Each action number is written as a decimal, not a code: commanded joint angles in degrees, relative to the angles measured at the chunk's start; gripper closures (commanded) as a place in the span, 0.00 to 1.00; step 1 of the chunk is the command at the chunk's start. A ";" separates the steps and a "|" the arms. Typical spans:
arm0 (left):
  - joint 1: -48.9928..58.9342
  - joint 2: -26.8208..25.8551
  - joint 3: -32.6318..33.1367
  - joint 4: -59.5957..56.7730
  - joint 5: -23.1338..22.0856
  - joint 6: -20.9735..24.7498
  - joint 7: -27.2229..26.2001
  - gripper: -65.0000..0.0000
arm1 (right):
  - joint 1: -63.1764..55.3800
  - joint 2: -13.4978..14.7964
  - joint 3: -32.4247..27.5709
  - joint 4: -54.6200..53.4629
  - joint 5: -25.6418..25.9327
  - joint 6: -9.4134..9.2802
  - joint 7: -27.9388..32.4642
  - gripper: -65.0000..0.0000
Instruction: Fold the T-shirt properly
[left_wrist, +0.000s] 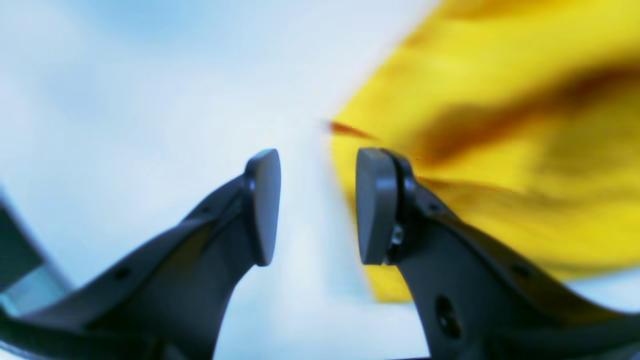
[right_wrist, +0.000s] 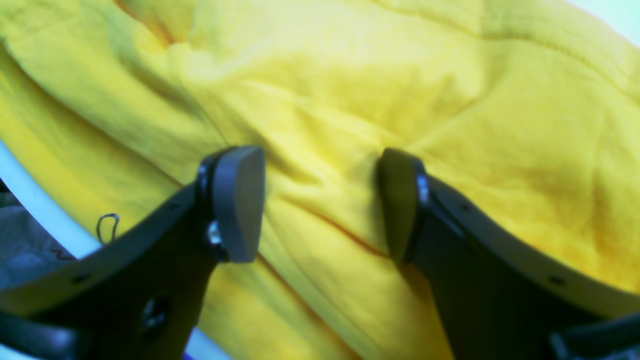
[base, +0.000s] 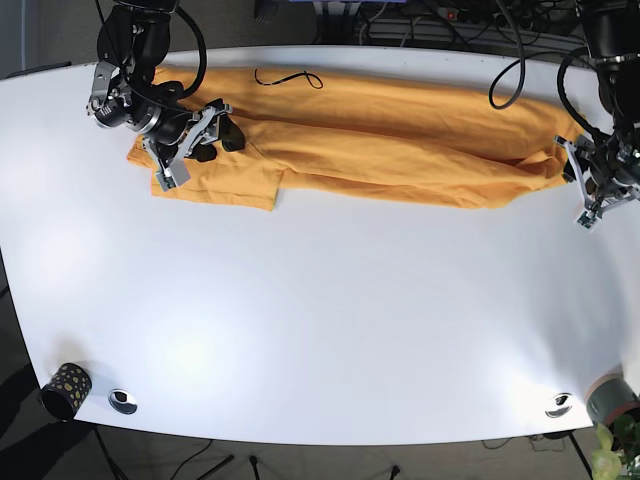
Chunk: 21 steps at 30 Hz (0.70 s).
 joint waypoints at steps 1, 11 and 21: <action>-3.21 -0.94 -0.37 -0.93 4.00 0.01 -0.97 0.65 | 0.05 0.58 0.17 0.64 0.01 0.32 -0.08 0.45; -7.78 -0.24 -6.79 7.77 6.20 0.01 -0.79 0.64 | 0.05 0.50 0.17 0.64 0.01 0.32 -0.08 0.45; -7.96 7.94 -14.53 11.47 6.11 0.01 6.24 0.64 | -0.57 0.50 0.61 9.17 0.53 0.32 -1.31 0.45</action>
